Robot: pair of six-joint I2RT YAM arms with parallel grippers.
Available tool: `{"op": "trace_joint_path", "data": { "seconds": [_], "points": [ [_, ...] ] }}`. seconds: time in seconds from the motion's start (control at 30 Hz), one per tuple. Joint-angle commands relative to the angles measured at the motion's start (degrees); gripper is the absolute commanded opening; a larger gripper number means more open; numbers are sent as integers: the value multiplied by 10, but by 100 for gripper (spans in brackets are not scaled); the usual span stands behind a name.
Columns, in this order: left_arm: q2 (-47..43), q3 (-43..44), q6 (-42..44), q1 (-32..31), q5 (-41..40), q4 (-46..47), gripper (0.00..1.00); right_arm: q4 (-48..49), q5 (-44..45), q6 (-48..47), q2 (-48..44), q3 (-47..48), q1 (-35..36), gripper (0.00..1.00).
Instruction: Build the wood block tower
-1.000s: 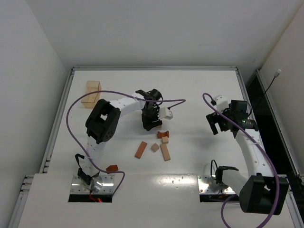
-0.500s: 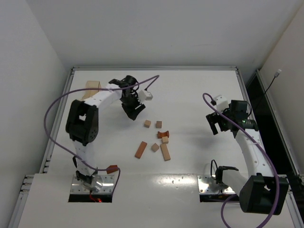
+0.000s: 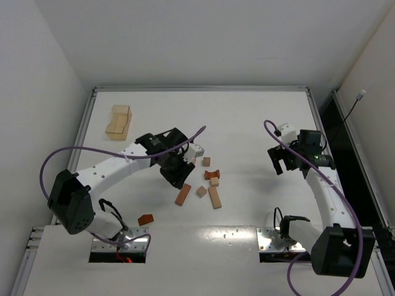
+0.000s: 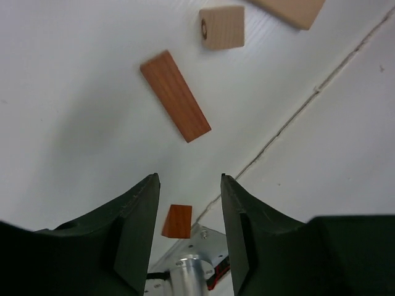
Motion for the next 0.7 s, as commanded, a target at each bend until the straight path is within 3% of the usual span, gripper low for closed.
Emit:
{"op": "trace_joint_path", "data": {
  "seconds": [0.0,0.23,0.5,0.57,0.67],
  "points": [
    [-15,-27,-115,-19,-53,31,40,4,-6,12,7,26,-3,87],
    [21,-47,-165,-35,-164,87,34,3,-6,18,7,32,-3,87],
    [135,-10,-160,4,-111,109,13,-7,5,18,-10,37,-3,87],
    [135,-15,-154,4,-96,109,13,-7,11,18,-10,37,-3,87],
    [108,-41,-154,4,-70,109,27,-12,17,13,-23,32,-3,87]
  ]
}}
